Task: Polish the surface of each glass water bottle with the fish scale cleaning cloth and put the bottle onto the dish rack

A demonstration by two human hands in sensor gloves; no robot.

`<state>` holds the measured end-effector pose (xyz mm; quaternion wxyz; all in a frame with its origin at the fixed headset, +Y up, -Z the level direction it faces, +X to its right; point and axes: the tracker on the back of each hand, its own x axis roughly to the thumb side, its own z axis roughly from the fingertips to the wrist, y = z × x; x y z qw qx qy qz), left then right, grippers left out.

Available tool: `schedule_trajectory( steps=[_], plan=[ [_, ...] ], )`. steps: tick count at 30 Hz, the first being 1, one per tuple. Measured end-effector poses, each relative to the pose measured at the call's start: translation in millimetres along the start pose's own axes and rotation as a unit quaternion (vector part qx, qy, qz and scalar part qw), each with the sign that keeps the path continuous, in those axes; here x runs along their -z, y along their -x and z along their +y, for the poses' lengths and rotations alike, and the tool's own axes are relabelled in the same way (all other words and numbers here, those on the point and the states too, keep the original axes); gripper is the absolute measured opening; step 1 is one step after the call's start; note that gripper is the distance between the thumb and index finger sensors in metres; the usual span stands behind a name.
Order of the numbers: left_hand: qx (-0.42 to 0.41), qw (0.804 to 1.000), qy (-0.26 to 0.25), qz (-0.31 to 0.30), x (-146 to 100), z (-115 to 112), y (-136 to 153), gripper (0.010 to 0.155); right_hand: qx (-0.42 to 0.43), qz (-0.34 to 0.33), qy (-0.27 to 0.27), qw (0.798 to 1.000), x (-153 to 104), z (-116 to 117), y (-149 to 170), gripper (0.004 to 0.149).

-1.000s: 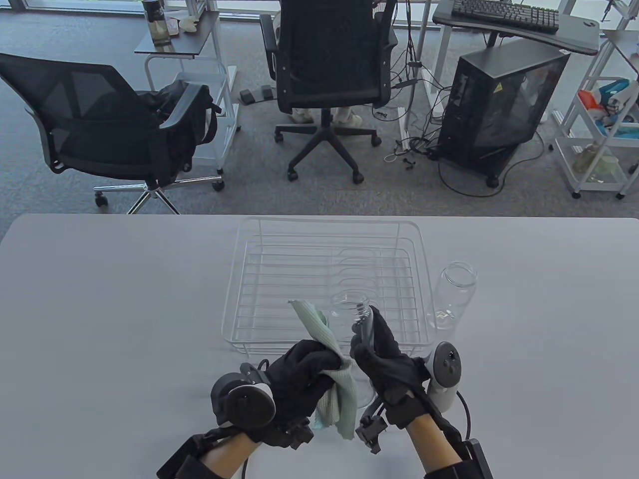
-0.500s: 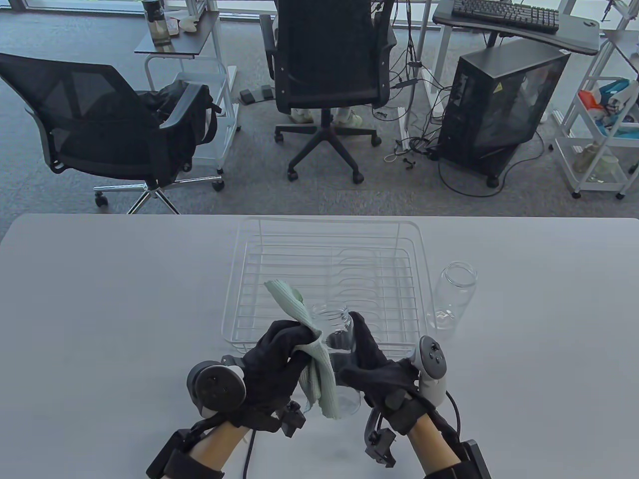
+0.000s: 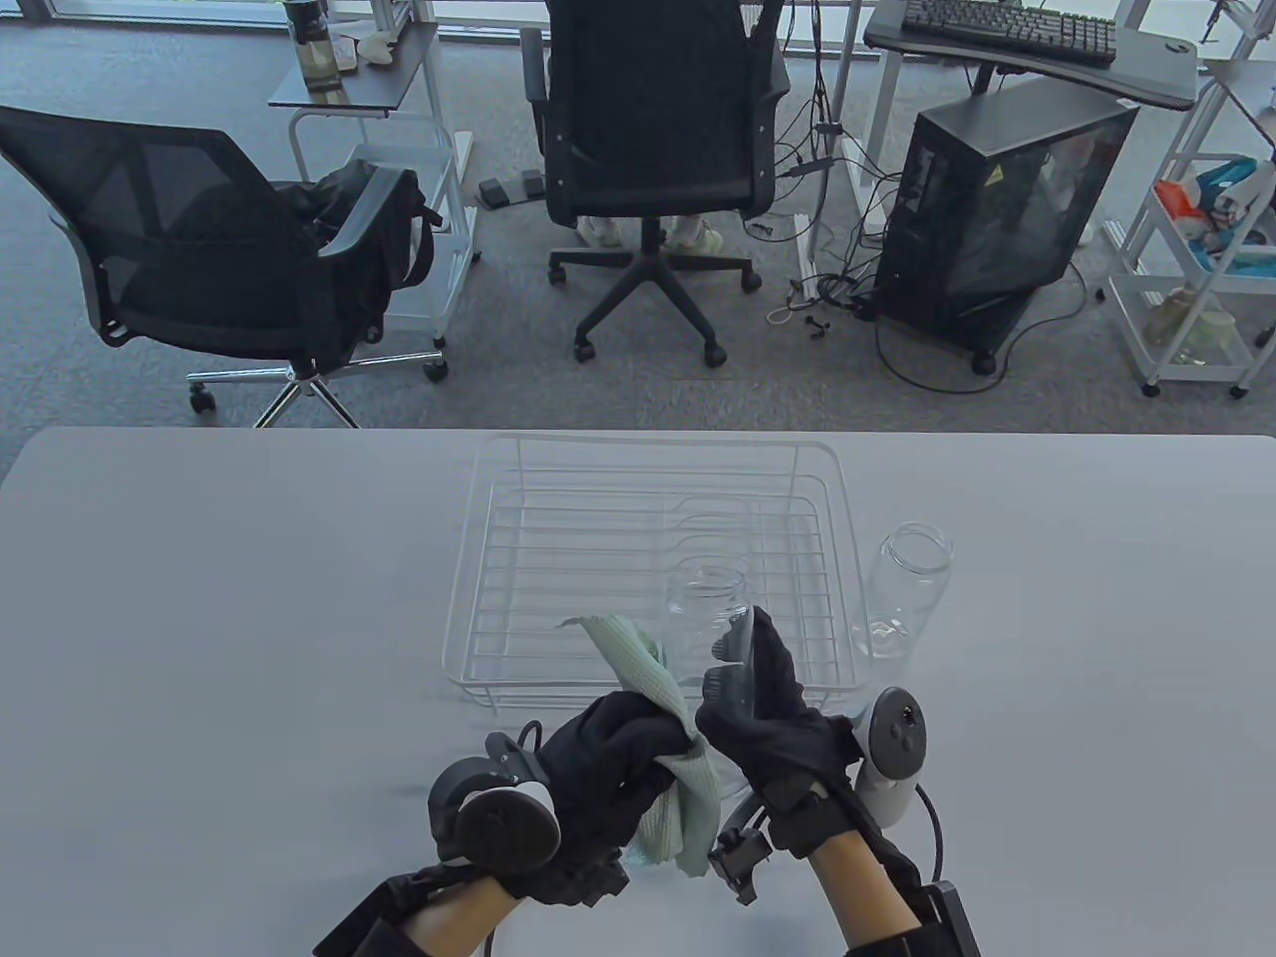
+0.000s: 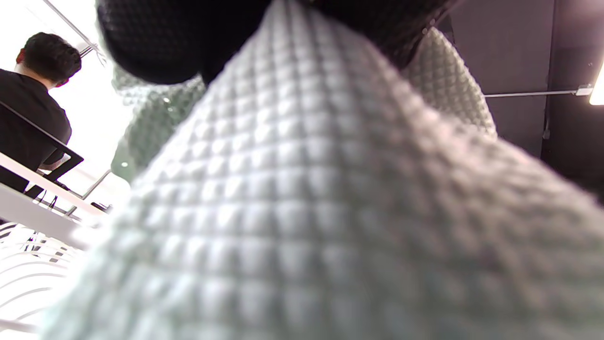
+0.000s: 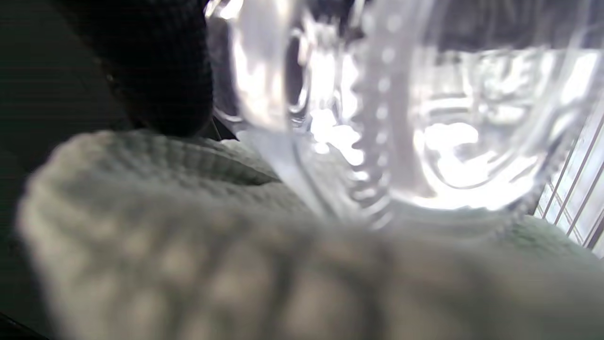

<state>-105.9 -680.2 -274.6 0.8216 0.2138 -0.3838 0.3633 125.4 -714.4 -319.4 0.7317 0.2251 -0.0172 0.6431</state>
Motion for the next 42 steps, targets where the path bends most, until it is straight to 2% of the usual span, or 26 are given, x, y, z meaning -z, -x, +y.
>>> schedule_trajectory(
  steps=[4,7,11,18,25,31,33,36,38,42],
  plan=[
    [-0.019,0.999,-0.028,0.019,0.3,8.9,4.3,0.041,0.055,0.016,-0.049,0.997,1.3,3.5,2.8,0.084],
    [-0.039,0.997,-0.052,0.040,0.0,17.6,10.8,0.041,0.095,0.043,-0.099,0.990,0.7,7.0,7.2,0.079],
    [-0.054,0.994,-0.075,0.056,1.4,28.1,16.5,0.041,0.107,0.068,-0.150,0.980,0.0,12.9,11.6,0.082],
    [-0.074,0.987,-0.114,0.080,5.4,46.0,26.3,0.041,0.098,0.078,-0.181,0.975,-1.5,19.2,14.5,0.088],
    [-0.068,0.991,-0.096,0.072,4.1,43.0,25.3,0.041,0.023,0.029,-0.119,0.992,-0.6,19.0,11.5,0.095],
    [-0.006,1.000,-0.028,0.013,-0.1,15.6,5.9,0.041,0.028,0.005,-0.020,0.999,-1.0,9.8,7.7,0.101],
    [0.008,1.000,-0.008,-0.002,-1.8,6.7,0.7,0.041,0.021,0.002,-0.004,1.000,-1.4,5.1,5.7,0.101],
    [0.015,1.000,-0.006,-0.005,-1.1,2.0,-1.9,0.041,-0.001,0.000,-0.014,1.000,-2.4,1.5,2.1,0.100],
    [0.006,1.000,-0.013,-0.001,-0.2,3.4,-1.2,0.041,0.015,0.001,-0.022,1.000,-1.9,1.7,3.1,0.098],
    [-0.013,0.999,-0.035,0.014,-0.3,11.1,2.4,0.041,0.085,0.022,-0.056,0.995,0.0,3.9,8.3,0.079]
  ],
)
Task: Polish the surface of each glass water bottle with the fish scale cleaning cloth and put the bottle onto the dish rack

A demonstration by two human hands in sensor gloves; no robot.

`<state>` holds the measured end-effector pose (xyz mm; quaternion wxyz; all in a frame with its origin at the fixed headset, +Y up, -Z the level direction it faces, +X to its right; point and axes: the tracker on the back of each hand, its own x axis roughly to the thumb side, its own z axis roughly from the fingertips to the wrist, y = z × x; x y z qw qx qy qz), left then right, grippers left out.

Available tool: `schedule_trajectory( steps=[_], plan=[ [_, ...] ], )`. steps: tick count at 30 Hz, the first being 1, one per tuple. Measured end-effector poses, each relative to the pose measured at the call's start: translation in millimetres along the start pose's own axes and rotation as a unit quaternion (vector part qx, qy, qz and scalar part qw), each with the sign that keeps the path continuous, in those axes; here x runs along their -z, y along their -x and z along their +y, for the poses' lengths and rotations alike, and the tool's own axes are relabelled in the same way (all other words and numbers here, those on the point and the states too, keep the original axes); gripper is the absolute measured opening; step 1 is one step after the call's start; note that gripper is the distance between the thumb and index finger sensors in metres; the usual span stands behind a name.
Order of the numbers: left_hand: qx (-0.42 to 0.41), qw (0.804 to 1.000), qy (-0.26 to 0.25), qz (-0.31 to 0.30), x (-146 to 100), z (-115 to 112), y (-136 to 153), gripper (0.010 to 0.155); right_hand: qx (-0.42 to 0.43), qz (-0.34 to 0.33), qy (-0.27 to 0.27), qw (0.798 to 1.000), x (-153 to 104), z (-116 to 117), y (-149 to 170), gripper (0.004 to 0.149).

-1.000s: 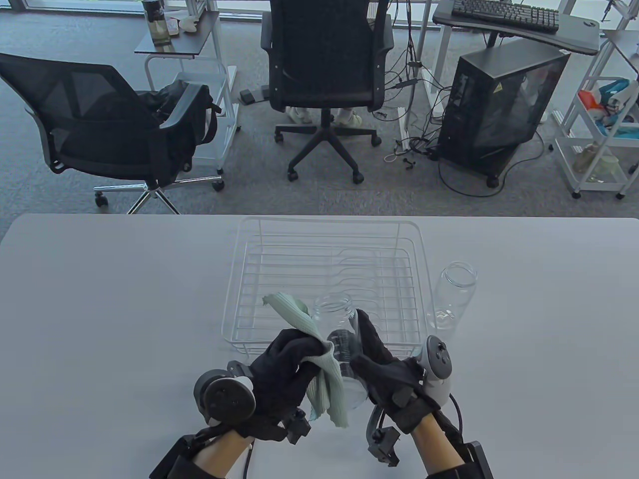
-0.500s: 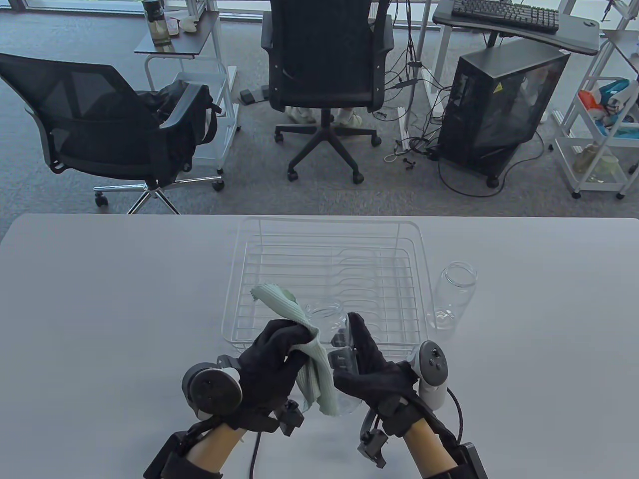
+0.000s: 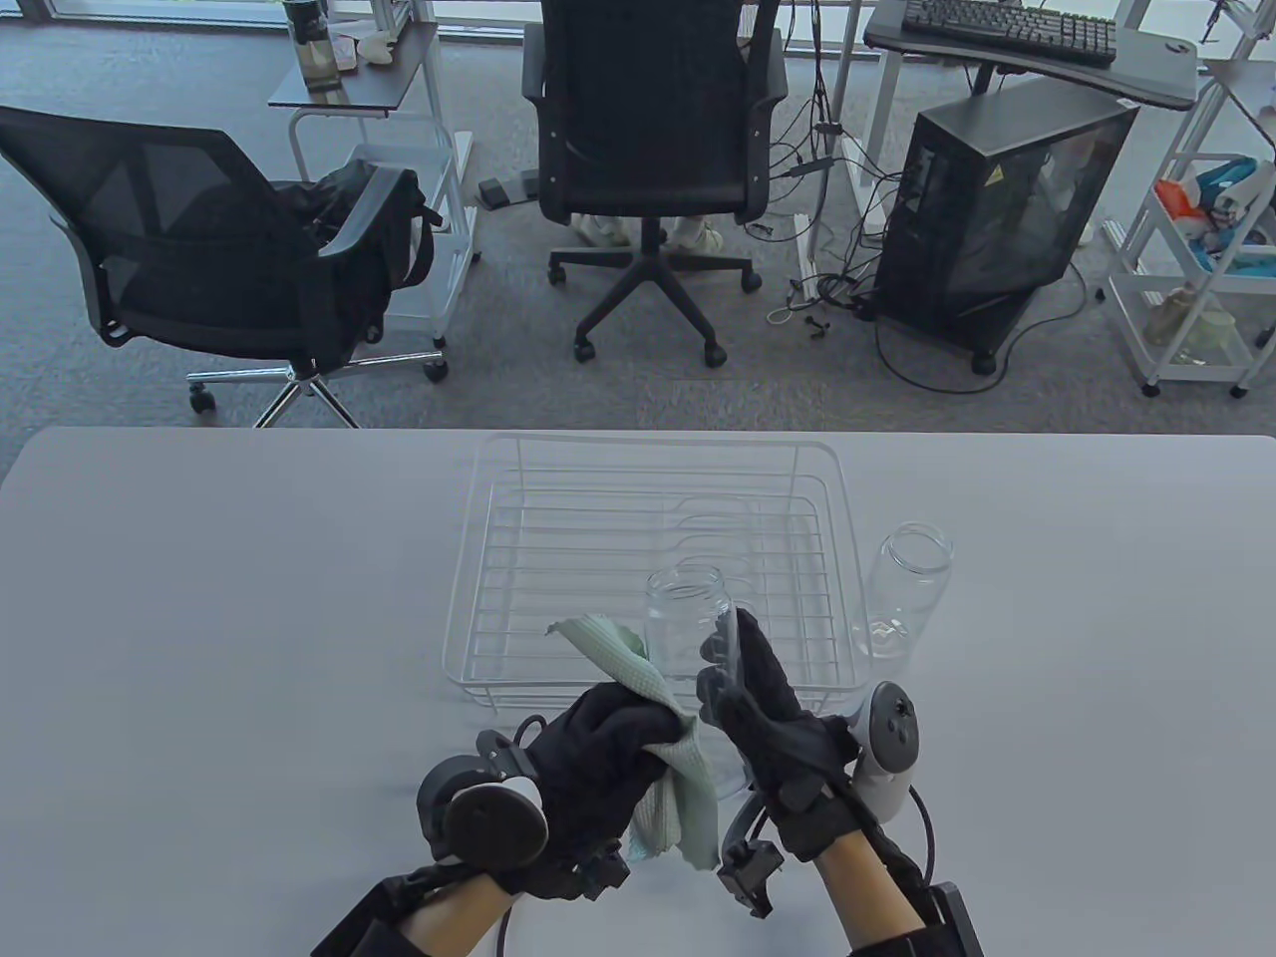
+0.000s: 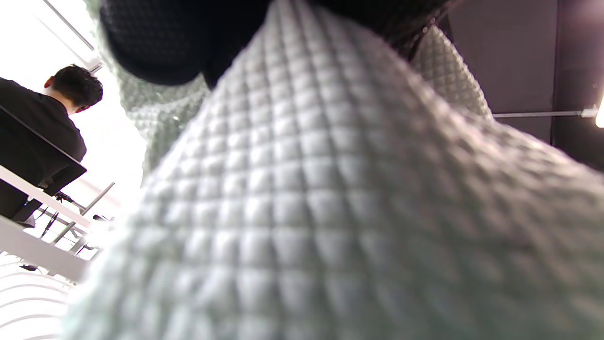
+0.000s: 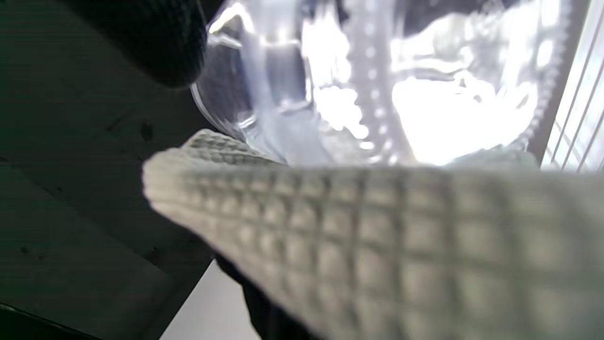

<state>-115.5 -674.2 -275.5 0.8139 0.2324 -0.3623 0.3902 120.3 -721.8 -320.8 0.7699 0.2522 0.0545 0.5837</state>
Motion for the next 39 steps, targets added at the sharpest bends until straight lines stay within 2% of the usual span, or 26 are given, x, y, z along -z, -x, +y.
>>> schedule_trajectory(
  steps=[8,13,20,26,28,31,35,39],
  plan=[
    [-0.052,0.996,-0.051,0.043,5.0,21.3,13.1,0.041,0.058,0.058,-0.090,0.993,-0.9,9.1,13.0,0.078],
    [-0.084,0.990,-0.087,0.078,8.1,36.9,24.1,0.041,0.002,0.060,-0.098,0.993,-0.9,16.8,18.5,0.089],
    [-0.070,0.993,-0.072,0.066,6.0,32.1,22.4,0.041,-0.064,0.028,-0.056,0.996,0.2,21.3,19.4,0.103],
    [-0.009,1.000,-0.001,0.011,-1.3,5.3,5.7,0.040,-0.074,0.010,0.046,0.996,-1.9,11.1,11.0,0.107],
    [0.012,1.000,0.014,-0.005,-4.2,-2.4,0.7,0.041,-0.099,0.020,0.055,0.993,-3.0,6.8,6.3,0.109],
    [0.013,1.000,0.011,-0.004,-3.4,-4.5,-1.1,0.041,-0.123,0.021,0.034,0.992,-4.9,5.7,2.5,0.106],
    [-0.011,1.000,-0.015,0.015,-1.8,2.3,1.6,0.041,-0.055,0.025,0.006,0.998,-2.9,9.0,2.7,0.093],
    [-0.048,0.996,-0.055,0.053,-2.3,14.3,13.3,0.041,-0.052,0.045,-0.070,0.995,-1.8,12.4,0.6,0.091]
  ],
)
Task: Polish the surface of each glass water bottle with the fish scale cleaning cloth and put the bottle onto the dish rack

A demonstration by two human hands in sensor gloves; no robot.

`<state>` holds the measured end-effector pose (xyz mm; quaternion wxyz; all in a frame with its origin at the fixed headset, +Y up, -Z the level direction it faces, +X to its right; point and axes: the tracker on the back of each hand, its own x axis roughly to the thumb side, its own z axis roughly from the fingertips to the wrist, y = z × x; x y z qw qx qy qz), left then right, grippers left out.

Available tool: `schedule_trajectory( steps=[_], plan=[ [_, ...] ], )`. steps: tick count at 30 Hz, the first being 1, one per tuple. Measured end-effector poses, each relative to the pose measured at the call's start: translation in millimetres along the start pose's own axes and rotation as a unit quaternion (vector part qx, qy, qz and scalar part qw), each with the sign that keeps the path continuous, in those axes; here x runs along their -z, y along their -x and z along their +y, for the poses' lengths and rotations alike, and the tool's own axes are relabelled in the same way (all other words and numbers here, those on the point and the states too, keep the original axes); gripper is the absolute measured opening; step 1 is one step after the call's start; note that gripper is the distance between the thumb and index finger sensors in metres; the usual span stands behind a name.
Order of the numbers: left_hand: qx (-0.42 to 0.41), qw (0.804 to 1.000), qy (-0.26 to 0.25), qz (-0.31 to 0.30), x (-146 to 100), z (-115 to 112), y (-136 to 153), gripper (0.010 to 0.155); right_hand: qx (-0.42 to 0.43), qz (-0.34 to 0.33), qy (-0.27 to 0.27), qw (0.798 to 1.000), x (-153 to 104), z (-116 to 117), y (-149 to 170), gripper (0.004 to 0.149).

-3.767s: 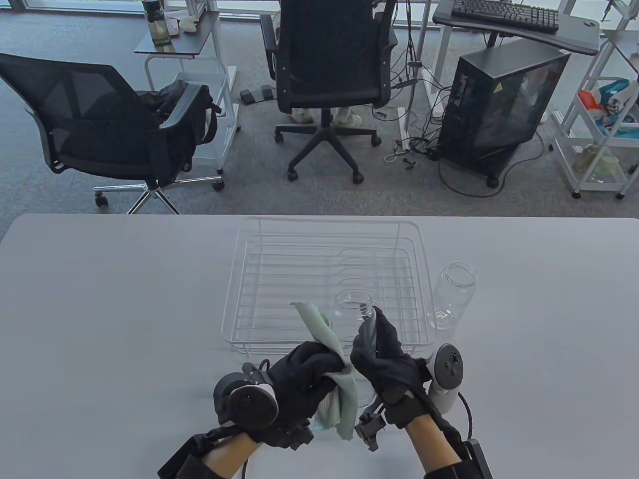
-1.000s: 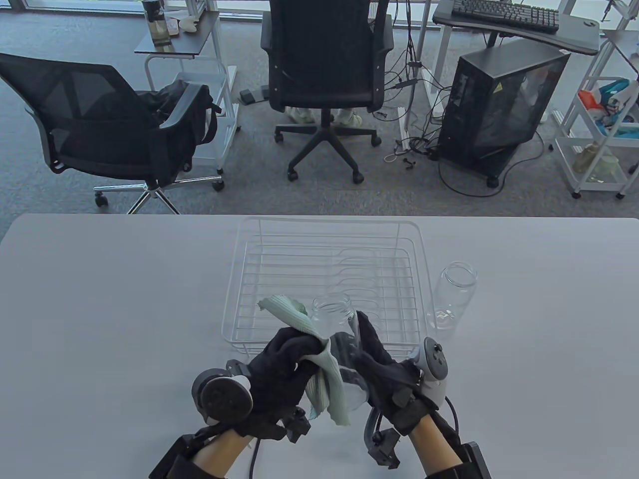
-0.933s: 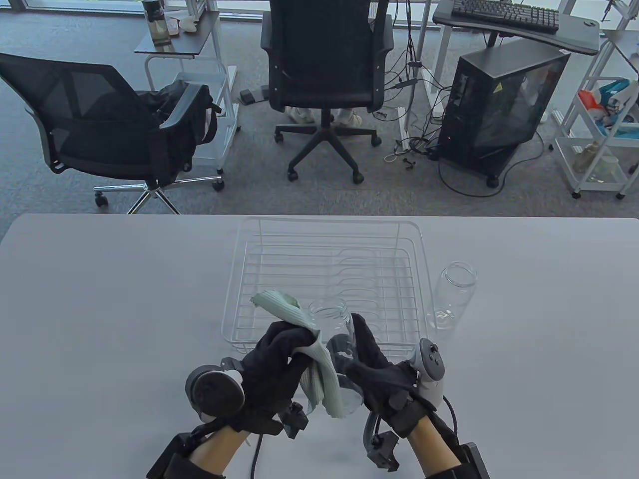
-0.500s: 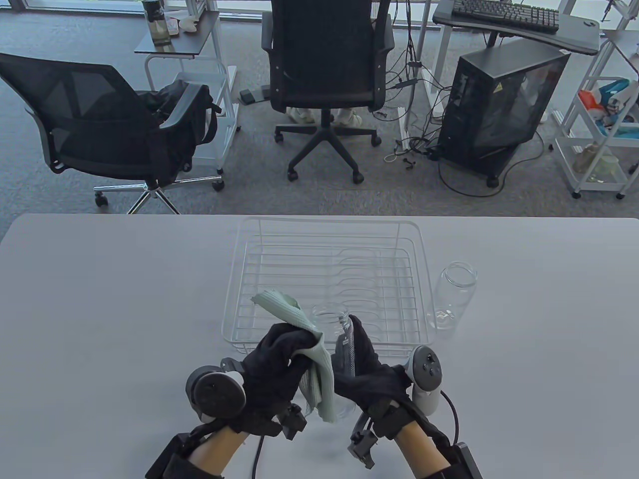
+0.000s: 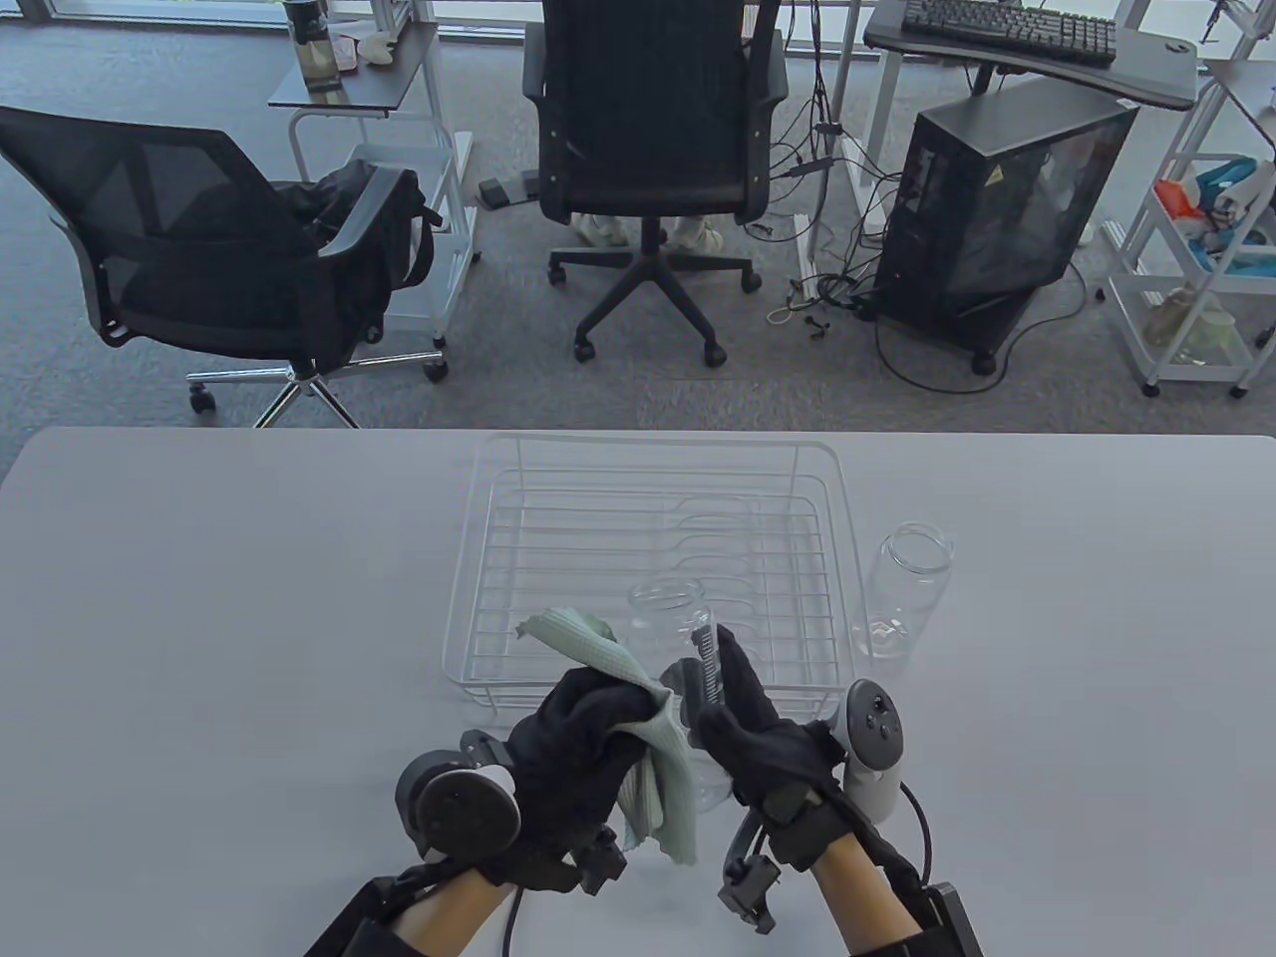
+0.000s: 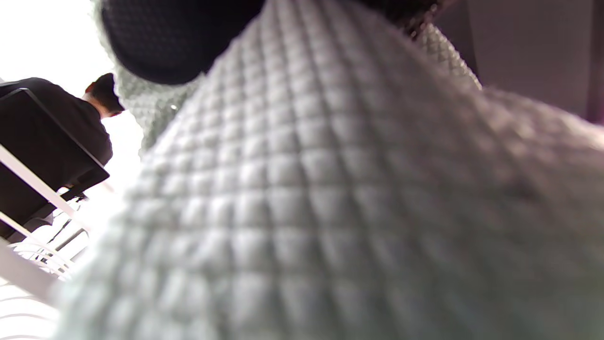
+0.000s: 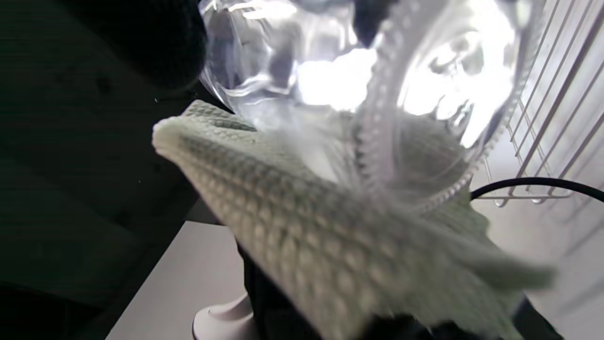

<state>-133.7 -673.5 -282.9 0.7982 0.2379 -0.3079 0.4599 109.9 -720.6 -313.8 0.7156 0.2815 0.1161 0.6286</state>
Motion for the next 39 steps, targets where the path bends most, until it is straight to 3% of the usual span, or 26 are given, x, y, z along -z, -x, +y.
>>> schedule_trajectory(
  steps=[3,7,19,24,28,32,39],
  plan=[
    [-0.040,0.998,-0.030,0.026,2.9,8.8,7.2,0.041,0.005,0.029,-0.060,0.998,1.1,8.0,5.2,0.098],
    [-0.075,0.995,-0.053,0.048,4.6,12.3,11.6,0.041,0.030,0.035,-0.058,0.997,4.7,18.9,10.5,0.107],
    [-0.073,0.996,-0.022,0.040,12.5,28.1,16.1,0.040,-0.069,-0.054,0.043,0.995,5.1,11.2,-1.9,0.111],
    [0.014,0.999,0.036,0.014,10.6,57.0,17.8,0.040,-0.090,-0.079,0.076,0.990,9.9,-0.1,-17.2,0.106],
    [0.082,0.995,0.058,0.027,4.3,97.0,28.2,0.040,-0.118,-0.088,0.106,0.983,16.2,-15.9,-27.8,0.105],
    [0.085,0.994,0.014,0.070,-8.2,138.6,49.9,0.040,-0.165,-0.081,0.144,0.972,28.3,-33.3,-36.1,0.103],
    [0.144,0.984,0.025,0.099,-24.4,155.2,73.1,0.040,-0.239,-0.053,0.168,0.955,52.5,-48.6,-42.4,0.099]
  ],
)
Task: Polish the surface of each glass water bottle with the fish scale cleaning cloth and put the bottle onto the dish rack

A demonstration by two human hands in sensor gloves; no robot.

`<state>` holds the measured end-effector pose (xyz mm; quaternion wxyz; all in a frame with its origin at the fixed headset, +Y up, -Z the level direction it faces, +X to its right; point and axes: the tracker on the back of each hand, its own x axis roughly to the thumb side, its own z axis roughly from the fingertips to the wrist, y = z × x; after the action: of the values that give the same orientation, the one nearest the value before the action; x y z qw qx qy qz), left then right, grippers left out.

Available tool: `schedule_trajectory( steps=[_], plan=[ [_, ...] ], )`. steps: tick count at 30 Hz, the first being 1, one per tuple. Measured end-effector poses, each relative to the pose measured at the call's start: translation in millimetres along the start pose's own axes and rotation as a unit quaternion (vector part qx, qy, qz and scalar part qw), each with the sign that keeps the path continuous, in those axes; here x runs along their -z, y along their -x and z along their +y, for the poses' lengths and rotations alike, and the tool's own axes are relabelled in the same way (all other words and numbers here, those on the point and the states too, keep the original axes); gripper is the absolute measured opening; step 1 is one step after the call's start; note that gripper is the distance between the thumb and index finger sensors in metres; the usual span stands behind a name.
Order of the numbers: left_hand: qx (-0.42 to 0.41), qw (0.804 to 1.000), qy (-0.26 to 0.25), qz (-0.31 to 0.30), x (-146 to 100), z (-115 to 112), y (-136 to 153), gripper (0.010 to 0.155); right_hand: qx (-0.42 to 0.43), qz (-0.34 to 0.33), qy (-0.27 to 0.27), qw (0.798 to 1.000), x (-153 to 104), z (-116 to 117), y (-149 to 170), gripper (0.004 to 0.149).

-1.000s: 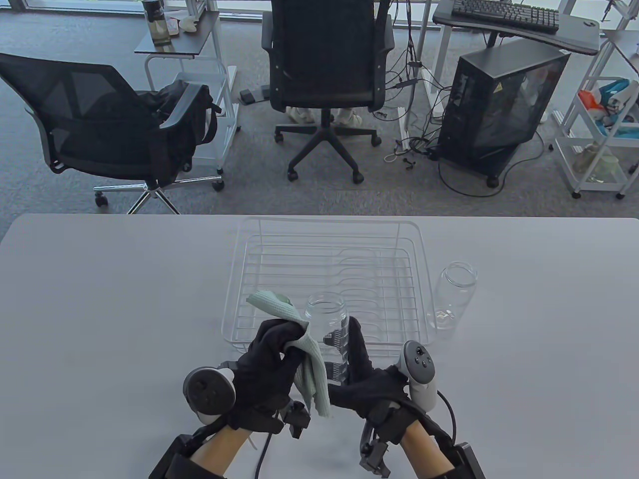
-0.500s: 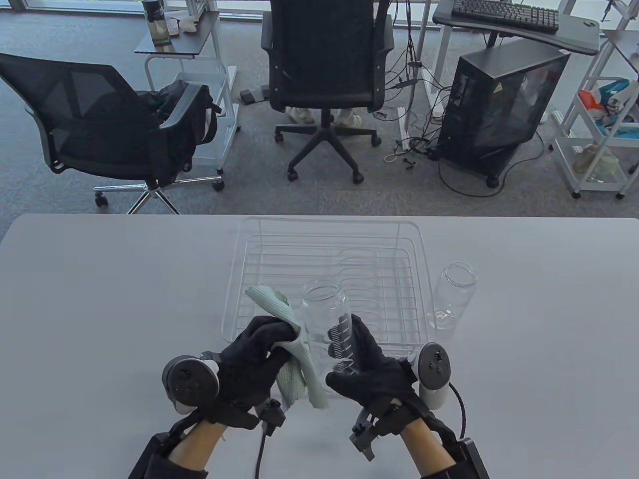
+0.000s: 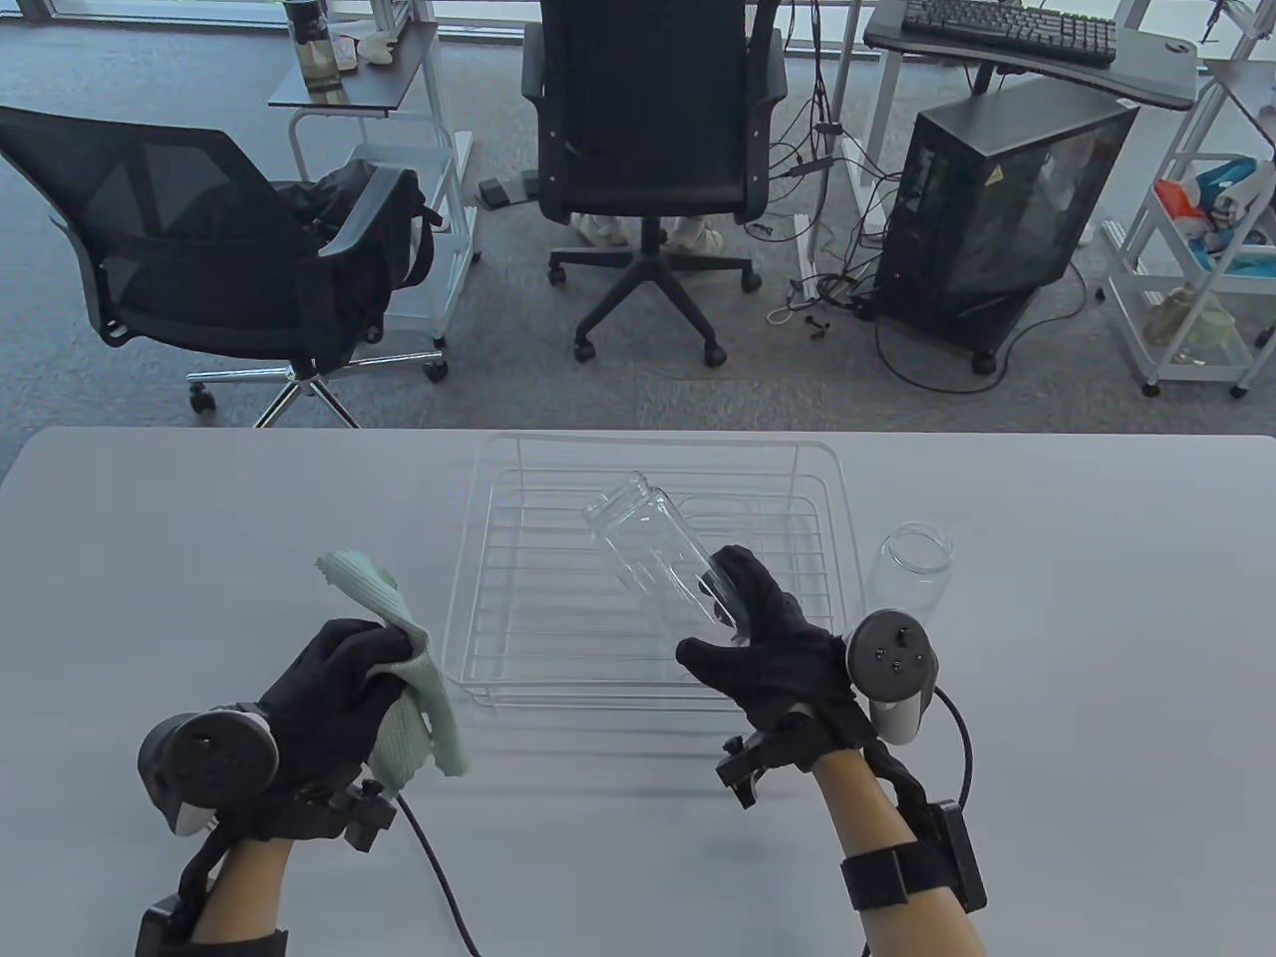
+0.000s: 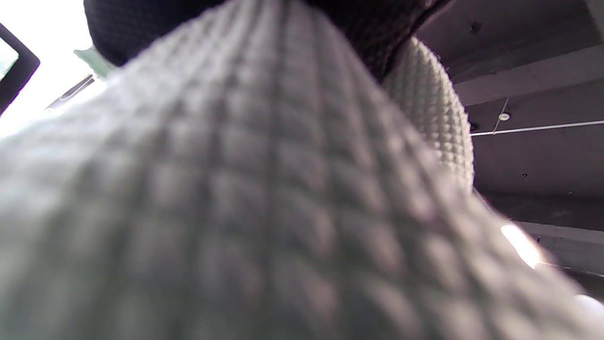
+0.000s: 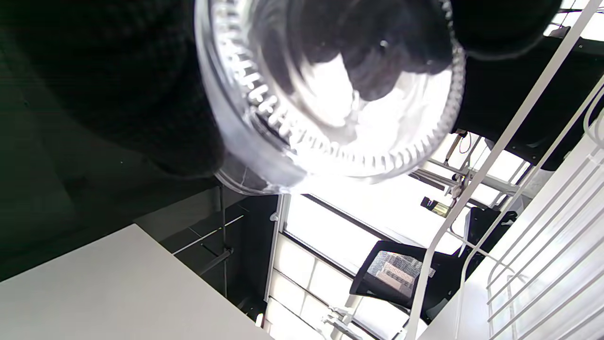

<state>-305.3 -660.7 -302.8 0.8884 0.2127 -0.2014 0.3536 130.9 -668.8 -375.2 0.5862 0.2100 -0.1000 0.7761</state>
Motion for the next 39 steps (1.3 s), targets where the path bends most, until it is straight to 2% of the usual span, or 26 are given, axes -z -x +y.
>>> schedule_trajectory(
  steps=[6,9,15,20,23,26,32,39],
  plan=[
    [-0.031,0.999,-0.009,0.037,-5.0,0.9,17.3,0.040,-0.023,0.031,-0.001,0.999,19.3,0.7,4.9,0.097],
    [-0.073,0.995,-0.026,0.062,-7.6,4.0,27.1,0.040,-0.038,0.048,-0.002,0.998,31.2,-0.9,6.7,0.098],
    [-0.092,0.992,-0.046,0.079,-9.9,10.4,35.3,0.040,-0.118,0.023,-0.009,0.993,54.4,-2.7,-2.3,0.097],
    [-0.096,0.991,-0.049,0.082,-10.3,10.8,36.6,0.040,-0.118,-0.010,0.016,0.993,67.9,5.7,-16.2,0.089],
    [-0.096,0.991,-0.049,0.080,-10.4,10.6,37.1,0.040,-0.126,-0.024,0.009,0.992,77.7,17.4,-25.5,0.082],
    [-0.095,0.991,-0.048,0.078,-10.7,10.5,37.5,0.040,-0.190,-0.040,-0.031,0.980,84.1,34.7,-31.1,0.081],
    [-0.094,0.991,-0.044,0.080,-11.1,9.7,37.1,0.040,-0.198,-0.048,-0.063,0.977,93.1,69.2,-33.2,0.082],
    [-0.096,0.991,-0.044,0.082,-11.1,8.5,38.4,0.040,-0.207,-0.053,-0.083,0.973,102.3,94.8,-31.3,0.084]
  ],
)
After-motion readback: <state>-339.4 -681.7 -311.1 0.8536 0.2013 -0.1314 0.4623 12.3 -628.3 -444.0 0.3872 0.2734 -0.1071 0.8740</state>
